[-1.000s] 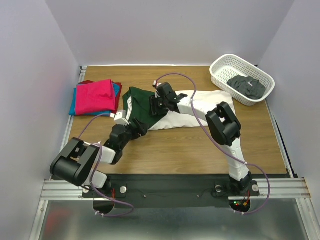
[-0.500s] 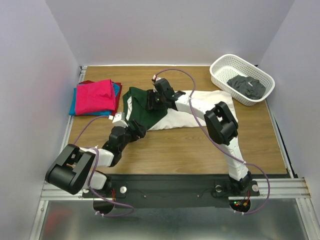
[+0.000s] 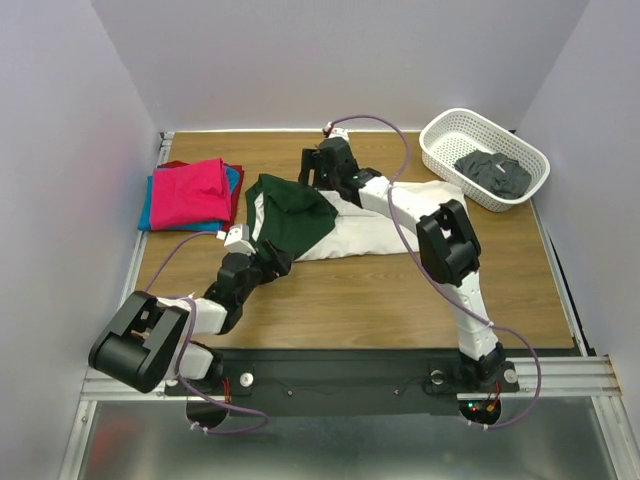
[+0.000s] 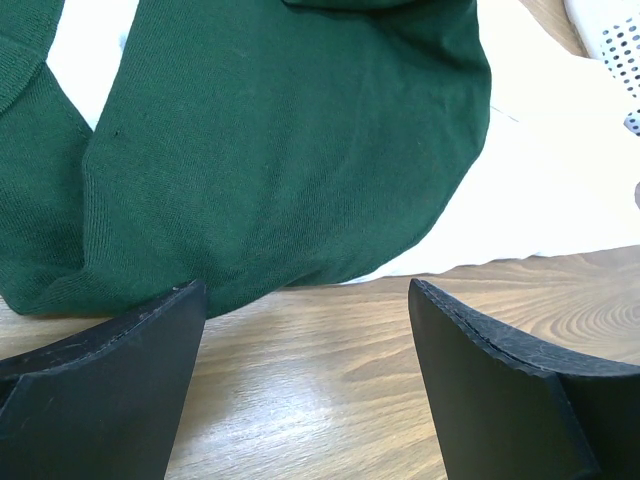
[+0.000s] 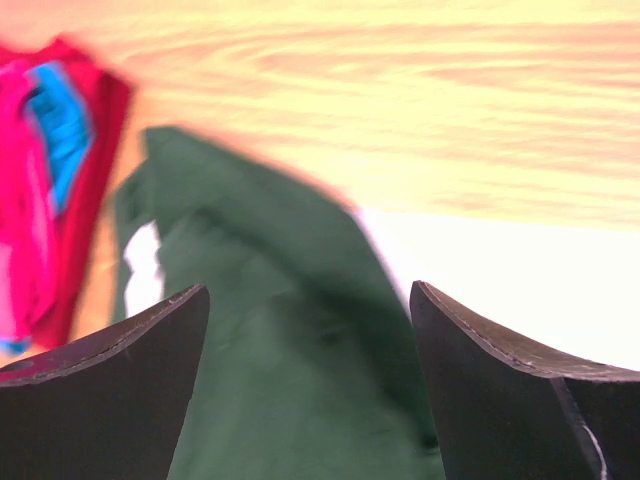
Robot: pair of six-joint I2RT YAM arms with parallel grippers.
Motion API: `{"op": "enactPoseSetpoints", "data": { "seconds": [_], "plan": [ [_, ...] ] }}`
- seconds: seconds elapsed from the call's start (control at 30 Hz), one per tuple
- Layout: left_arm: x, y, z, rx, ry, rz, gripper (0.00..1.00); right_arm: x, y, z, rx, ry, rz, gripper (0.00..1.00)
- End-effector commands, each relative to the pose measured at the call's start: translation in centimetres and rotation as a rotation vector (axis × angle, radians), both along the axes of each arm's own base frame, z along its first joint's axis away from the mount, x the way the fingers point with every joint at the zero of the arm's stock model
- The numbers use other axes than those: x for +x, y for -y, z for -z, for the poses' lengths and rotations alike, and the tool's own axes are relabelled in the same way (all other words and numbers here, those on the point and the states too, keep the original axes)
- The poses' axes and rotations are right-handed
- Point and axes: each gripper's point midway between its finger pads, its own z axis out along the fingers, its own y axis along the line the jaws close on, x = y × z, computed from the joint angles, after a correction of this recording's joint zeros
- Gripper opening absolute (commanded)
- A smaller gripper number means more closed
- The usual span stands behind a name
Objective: Fold and stack the t-shirts
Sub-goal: Fold the tshirt
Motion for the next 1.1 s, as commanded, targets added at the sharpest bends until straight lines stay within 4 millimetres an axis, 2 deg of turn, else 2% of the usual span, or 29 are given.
{"op": "enactPoseSetpoints", "data": {
  "seconds": [0.0, 0.07, 0.1, 0.13, 0.23, 0.37, 0.47, 0.83, 0.9, 1.07],
  "plan": [
    [-0.1, -0.1, -0.6, 0.008, 0.036, 0.003, 0.93, 1.8, 2.2, -4.4, 0.014, 0.115, -0.007, 0.87],
    [-0.1, -0.1, -0.5, 0.009, 0.031, 0.004, 0.93, 0.7, 1.6, -5.1, 0.014, 0.128, -0.092, 0.87],
    [-0.1, -0.1, -0.5, 0.009, 0.035, 0.006, 0.93, 0.2, 1.5, -4.7, -0.01, 0.137, -0.144, 0.87],
    [-0.2, -0.1, -0.5, 0.011, 0.032, 0.006, 0.93, -0.8, 0.6, -5.1, 0.003, 0.138, -0.224, 0.87],
    [-0.1, 0.0, -0.5, 0.011, 0.032, 0.01, 0.93, -1.8, -0.3, -4.1, -0.024, 0.141, -0.344, 0.87],
    [-0.1, 0.1, -0.5, 0.009, 0.032, 0.011, 0.93, -2.3, -1.0, -2.5, -0.036, 0.137, -0.458, 0.86],
    [-0.1, 0.1, -0.4, 0.013, 0.026, 0.013, 0.93, -2.7, -1.9, -2.3, -0.011, 0.14, -0.546, 0.85],
    [0.0, 0.2, -0.3, 0.019, 0.019, 0.019, 0.93, -1.9, -2.8, 0.1, -0.02, 0.151, -0.659, 0.85],
    [-0.1, 0.2, -0.2, 0.022, 0.017, 0.019, 0.93, -1.7, -2.8, 1.0, -0.02, 0.137, -0.669, 0.82],
    [0.0, 0.2, -0.3, 0.024, 0.018, 0.018, 0.93, -1.3, -2.9, 1.3, -0.01, 0.132, -0.675, 0.69]
  ]
}}
